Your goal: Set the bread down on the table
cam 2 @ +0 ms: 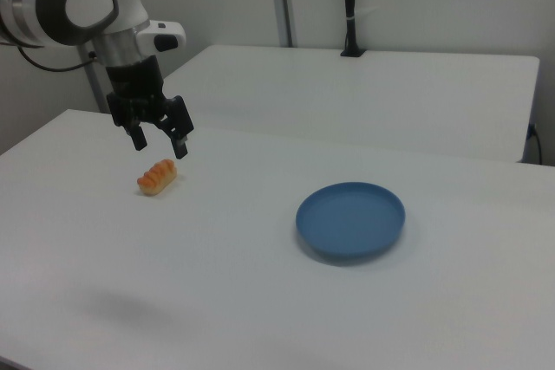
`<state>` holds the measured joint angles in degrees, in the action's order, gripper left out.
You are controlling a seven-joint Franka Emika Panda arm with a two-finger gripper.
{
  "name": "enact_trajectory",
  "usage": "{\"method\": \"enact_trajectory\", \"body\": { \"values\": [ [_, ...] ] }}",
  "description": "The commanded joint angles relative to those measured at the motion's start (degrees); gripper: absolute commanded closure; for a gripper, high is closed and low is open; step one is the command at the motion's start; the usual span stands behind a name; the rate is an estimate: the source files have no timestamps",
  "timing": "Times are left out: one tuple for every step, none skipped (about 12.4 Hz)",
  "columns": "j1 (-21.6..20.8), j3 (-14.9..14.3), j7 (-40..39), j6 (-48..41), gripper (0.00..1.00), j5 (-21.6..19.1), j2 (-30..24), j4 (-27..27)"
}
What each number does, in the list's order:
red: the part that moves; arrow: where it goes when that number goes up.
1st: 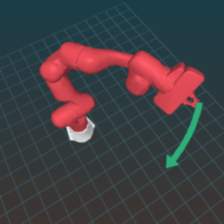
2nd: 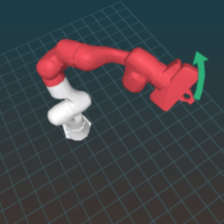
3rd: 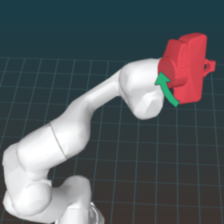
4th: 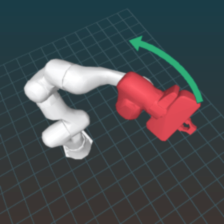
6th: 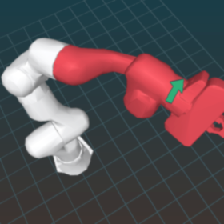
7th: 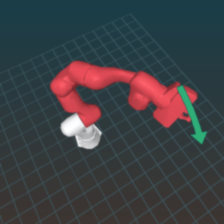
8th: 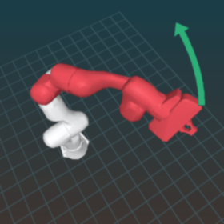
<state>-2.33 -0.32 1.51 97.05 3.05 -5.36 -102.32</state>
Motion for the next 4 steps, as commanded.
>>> {"method": "enact_trajectory", "body": {
  "values": [
    [1.5,0.6,-1.7,-1.5,0.00,-0.1,-0.4,-0.1],
    [1.5,0.6,-1.6,-1.6,0.00,-0.2,0.3,1.2],
    [1.5,0.6,-1.6,-1.6,0.00,-0.2,1.1,1.9],
    [1.4,0.6,-1.6,-1.6,0.00,-0.2,1.5,2.4]
  ]
}}
